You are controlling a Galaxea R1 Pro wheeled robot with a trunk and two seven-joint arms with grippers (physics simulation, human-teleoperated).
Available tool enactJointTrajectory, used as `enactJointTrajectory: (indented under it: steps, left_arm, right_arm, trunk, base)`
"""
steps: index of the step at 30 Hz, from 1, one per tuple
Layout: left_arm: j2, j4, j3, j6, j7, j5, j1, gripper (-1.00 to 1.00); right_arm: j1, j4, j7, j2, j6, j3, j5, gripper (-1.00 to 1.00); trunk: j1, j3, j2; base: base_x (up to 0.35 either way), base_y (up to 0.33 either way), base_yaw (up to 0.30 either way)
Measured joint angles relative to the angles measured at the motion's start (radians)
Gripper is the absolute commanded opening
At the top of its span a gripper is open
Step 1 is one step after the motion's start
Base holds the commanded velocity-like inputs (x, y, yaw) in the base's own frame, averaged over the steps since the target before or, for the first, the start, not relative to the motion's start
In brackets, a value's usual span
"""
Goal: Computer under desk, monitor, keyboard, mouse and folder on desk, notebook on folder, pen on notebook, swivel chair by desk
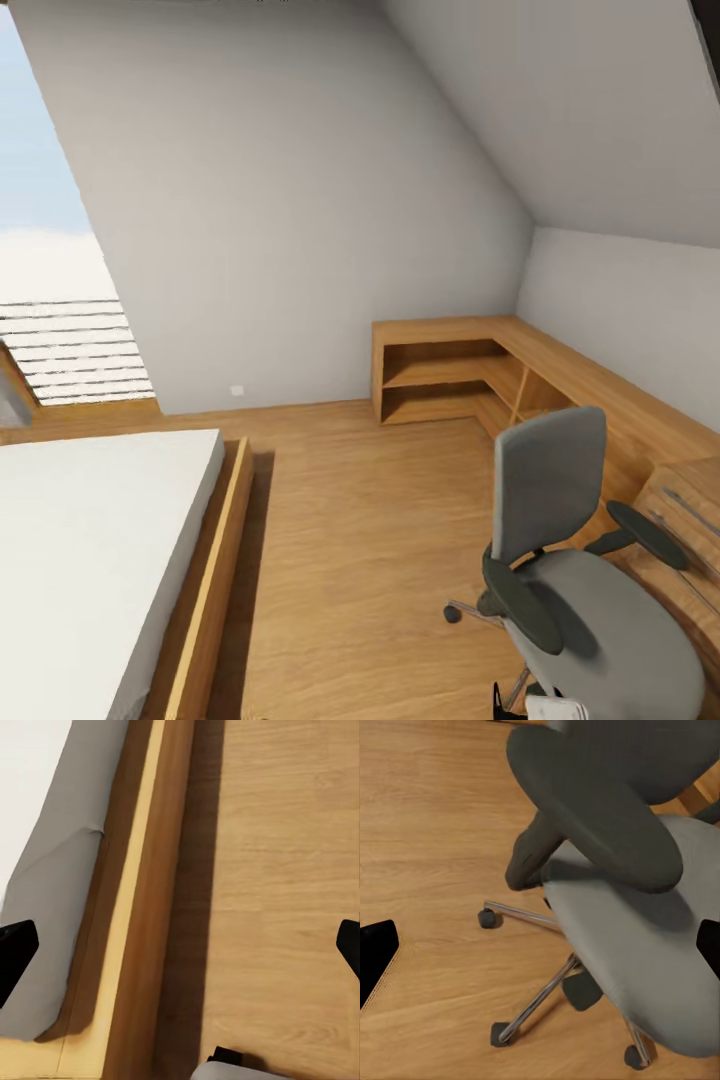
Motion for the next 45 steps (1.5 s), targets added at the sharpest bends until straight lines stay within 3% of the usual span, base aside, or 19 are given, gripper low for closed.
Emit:
enactJointTrajectory:
  steps: [14, 45]
  left_arm:
    - [0.0, 0.0, 0.002, -0.001, 0.005, 0.0, 0.0, 1.0]
    - [0.0, 0.003, 0.0, 0.001, 0.002, 0.0, 0.0, 1.0]
  right_arm:
    - [0.0, 0.004, 0.002, 0.002, 0.002, 0.001, 0.0, 1.0]
    - [0.0, 0.029, 0.006, 0.0, 0.002, 0.005, 0.0, 1.0]
  trunk:
    - [0.0, 0.001, 0.0]
    - [-0.001, 0.001, 0.0]
  base:
    - [0.166, 0.0, 0.268]
    - [0.324, 0.0, 0.008]
